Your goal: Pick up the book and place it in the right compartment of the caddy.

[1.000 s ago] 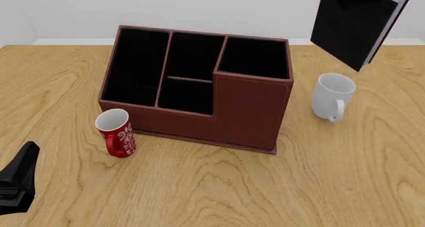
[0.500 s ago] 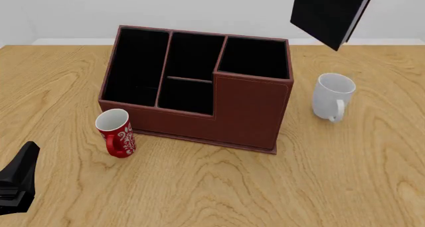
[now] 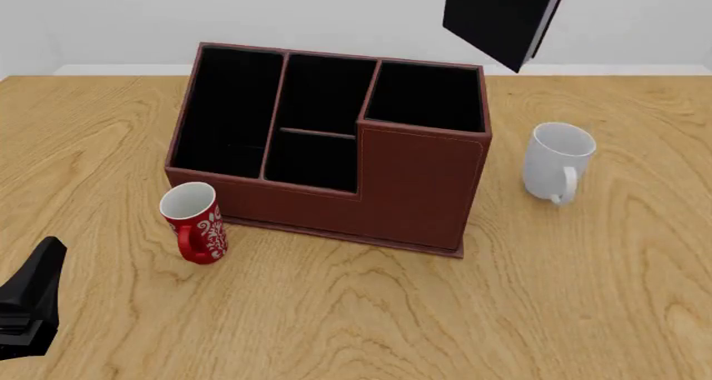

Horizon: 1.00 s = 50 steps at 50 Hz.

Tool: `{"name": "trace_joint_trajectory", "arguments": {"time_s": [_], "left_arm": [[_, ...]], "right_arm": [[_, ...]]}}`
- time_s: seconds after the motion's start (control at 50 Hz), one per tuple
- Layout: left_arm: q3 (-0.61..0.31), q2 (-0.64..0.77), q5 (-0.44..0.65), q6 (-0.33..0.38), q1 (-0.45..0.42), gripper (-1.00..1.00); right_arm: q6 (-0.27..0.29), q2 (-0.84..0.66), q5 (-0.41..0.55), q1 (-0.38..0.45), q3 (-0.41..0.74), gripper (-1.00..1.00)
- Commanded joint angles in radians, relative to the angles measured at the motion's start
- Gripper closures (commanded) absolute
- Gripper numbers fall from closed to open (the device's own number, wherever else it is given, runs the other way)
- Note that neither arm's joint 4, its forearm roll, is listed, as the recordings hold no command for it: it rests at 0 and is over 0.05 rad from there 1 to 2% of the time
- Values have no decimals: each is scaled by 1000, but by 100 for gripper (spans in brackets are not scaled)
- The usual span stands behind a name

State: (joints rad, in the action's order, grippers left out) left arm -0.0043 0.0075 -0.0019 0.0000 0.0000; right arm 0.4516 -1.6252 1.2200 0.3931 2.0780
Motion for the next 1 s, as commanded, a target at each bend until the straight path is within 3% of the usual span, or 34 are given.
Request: {"name": "trace_joint_trajectory", "arguments": {"time_s": [0.02,0.12,0.44,0.46,0.48,0.54,0.56,0.58,0.62,1.0], "left_arm": [[0,0,0,0,0,-100],[0,0,0,0,0,-100],[0,0,0,0,0,-100],[0,0,0,0,0,-100],[0,0,0,0,0,-100],[0,0,0,0,0,-100],[0,0,0,0,0,-100],[0,0,0,0,0,-100],[0,0,0,0,0,-100],[0,0,0,0,0,-100]], "right_arm": [[-39,-30,0,39,50,100],[-57,-51,0,79,57,100],[-89,-114,0,100,111,100],[-122,-118,0,113,118,100],[-88,-124,0,102,113,100],[-118,-129,0,117,122,100],[-85,-138,0,98,120,100],[-128,-140,0,120,128,100],[-106,-147,0,105,128,100],[-115,-188,0,95,163,100]]}}
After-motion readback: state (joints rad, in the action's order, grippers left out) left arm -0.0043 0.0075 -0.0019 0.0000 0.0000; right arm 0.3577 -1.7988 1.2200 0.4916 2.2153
